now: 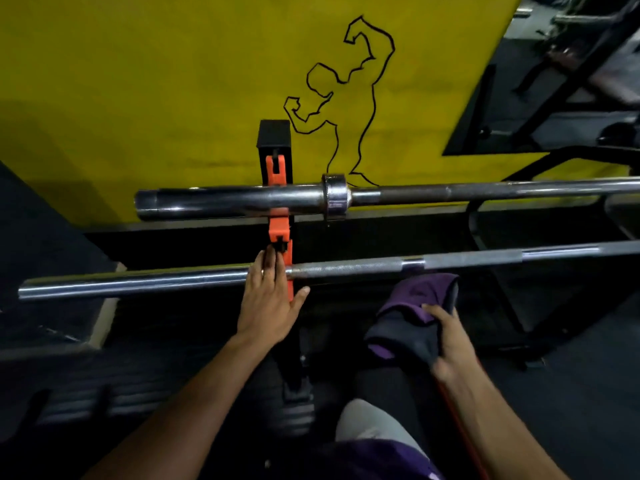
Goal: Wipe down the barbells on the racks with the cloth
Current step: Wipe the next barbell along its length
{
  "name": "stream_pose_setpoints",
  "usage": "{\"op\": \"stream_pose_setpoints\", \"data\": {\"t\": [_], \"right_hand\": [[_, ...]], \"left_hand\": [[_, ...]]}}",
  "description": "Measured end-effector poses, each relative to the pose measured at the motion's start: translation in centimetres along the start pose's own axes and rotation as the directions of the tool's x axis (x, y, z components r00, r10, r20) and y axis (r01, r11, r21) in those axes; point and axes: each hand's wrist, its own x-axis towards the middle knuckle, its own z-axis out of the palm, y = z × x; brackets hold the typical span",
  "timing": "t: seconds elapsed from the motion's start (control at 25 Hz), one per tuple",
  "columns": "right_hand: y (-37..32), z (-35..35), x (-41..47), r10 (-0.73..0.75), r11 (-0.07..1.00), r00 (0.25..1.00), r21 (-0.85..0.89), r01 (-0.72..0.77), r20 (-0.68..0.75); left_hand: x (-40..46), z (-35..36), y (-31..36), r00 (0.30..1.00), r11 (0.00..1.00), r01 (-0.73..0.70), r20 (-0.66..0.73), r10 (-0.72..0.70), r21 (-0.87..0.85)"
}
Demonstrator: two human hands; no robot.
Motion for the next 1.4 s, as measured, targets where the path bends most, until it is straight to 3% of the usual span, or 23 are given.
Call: {"op": "stream_pose_setpoints", "data": {"t": [0.08,0.12,0.32,0.4,0.52,0.68,0.8,0.92,1.04,1.16,1.28,1.4], "right_hand": [[0.2,-0.7,-0.4,0.181,0.973,0.982,0.133,-0.186,0.050],[0.1,-0.6,-0.4,0.200,0.967,0.978,0.150,-0.206,0.052],[-0.5,4.2,1.1,0.100,0.969,0.989,0.214,-0.122,0.112],[-0.8,6.8,2.9,0.071,0.948,0.996,0.309,-0.081,0.045],[-0.8,9.5,6.2,0.023,0.914,0.985,0.403,0.050,-0.174],[4.4,14.2,5.8,0.102,0.887,0.989,0.459,-0.041,-0.108],[7.5,17.6,4.1,0.159,0.905,0.986,0.406,-0.129,-0.041],[4.6,15.6,4.1,0.035,0.928,0.983,0.370,0.035,-0.180],[-0.6,11.4,5.5,-0.113,0.913,0.926,0.330,0.240,-0.361],[-0.4,10.6,6.5,-0.089,0.895,0.944,0.390,0.216,-0.318],[5.2,14.5,6.7,-0.017,0.901,0.973,0.419,0.116,-0.232],[9.3,16.9,6.8,-0.022,0.914,0.956,0.381,0.138,-0.292]], "left_hand": [[0.3,-0.6,-2.1,0.994,0.994,-0.105,-0.027,0.104,-0.033],[0.6,-0.9,-3.4,0.984,0.983,-0.177,-0.039,0.175,-0.048],[2.0,-1.8,-9.2,0.903,0.905,-0.426,-0.067,0.425,-0.006],[2.8,-1.9,-9.9,0.862,0.864,-0.501,-0.071,0.503,0.038],[4.0,-2.2,-11.6,0.792,0.794,-0.605,-0.050,0.608,0.068],[4.8,-0.8,-12.5,0.758,0.759,-0.650,-0.049,0.651,0.018],[4.8,-0.5,-12.9,0.730,0.731,-0.682,-0.064,0.680,-0.016],[5.0,-0.6,-13.2,0.723,0.722,-0.691,-0.046,0.689,-0.042],[5.0,-0.3,-13.8,0.709,0.704,-0.704,-0.032,0.705,-0.091],[5.5,-0.1,-14.5,0.677,0.674,-0.728,0.025,0.736,-0.124],[5.4,0.2,-14.5,0.667,0.664,-0.734,0.034,0.744,-0.147],[5.5,0.4,-14.5,0.670,0.665,-0.730,0.028,0.742,-0.161]]}}
